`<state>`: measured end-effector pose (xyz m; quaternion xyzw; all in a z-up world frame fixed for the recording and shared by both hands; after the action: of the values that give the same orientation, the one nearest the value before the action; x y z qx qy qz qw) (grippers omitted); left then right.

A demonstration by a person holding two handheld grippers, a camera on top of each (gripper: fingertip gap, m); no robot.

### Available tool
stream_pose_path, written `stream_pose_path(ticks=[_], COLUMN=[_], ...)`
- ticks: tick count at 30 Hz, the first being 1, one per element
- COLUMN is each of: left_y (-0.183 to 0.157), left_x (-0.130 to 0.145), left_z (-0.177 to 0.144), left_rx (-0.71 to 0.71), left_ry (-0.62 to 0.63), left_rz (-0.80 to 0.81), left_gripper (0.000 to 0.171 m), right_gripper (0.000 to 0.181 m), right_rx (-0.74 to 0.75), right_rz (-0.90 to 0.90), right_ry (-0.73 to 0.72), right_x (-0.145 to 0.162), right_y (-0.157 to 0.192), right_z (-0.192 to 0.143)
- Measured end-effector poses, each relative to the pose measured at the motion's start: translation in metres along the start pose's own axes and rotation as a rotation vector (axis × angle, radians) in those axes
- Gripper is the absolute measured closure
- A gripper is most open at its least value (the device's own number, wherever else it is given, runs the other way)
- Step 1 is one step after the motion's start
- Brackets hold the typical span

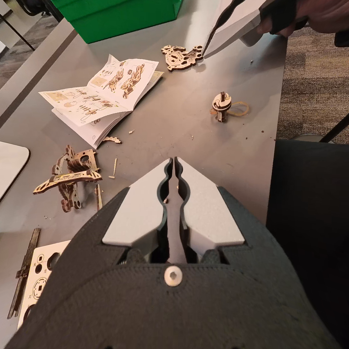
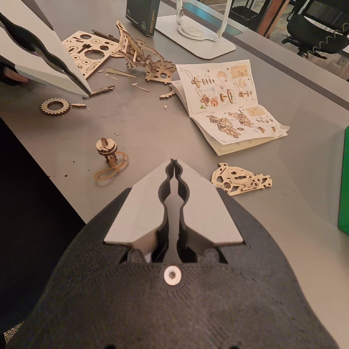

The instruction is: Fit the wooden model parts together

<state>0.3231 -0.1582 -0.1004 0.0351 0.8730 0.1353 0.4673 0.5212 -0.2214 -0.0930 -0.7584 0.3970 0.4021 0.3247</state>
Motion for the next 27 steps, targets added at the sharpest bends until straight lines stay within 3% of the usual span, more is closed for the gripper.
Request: stream_pose_path(ticks=[7, 10, 15, 22, 24, 27], left_y=[0.003, 0.009, 0.021, 0.078, 0.081, 0.048], left_x=[-0.001, -0.004, -0.013, 0.001, 0.010, 0.005], left_z=[-0.002, -0.007, -0.021, -0.049, -0.057, -0.057], left_rx=[-0.012, -0.064, -0.163, -0.279, -0.208, 0.089], left_ry=[-0.016, -0.058, -0.070, 0.076, 0.132, 0.122], left_rz=[-0.015, -0.028, 0.024, -0.060, -0.105, -0.170], left_gripper=[0.170, 0.154, 0.142, 0.129, 0.130, 0.130], right_gripper=[0.181, 0.181, 0.179, 0.175, 0.175, 0.176], right_rx=[0.006, 0.007, 0.018, 0.010, 0.013, 0.012], right_rz=[-0.002, 0.002, 0.014, 0.030, 0.031, 0.026], right_ry=[0.003, -0.002, -0.004, 0.000, -0.005, -0.004], right_x=[0.000, 0.000, 0.000, 0.000, -0.001, -0.001], right_y=[0.000, -0.001, -0.002, -0.004, -0.004, -0.003], right_z=[0.000, 0.000, 0.000, 0.000, 0.000, 0.000])
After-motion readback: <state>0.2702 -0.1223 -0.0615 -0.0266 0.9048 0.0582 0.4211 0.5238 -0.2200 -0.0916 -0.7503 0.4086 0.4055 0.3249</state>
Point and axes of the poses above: each gripper's, where its closed fingertips meet, z out along the fingers, x out of its underside, y = z × x across the jaws, the point moved 6 cm from there along -z, back along the fingers
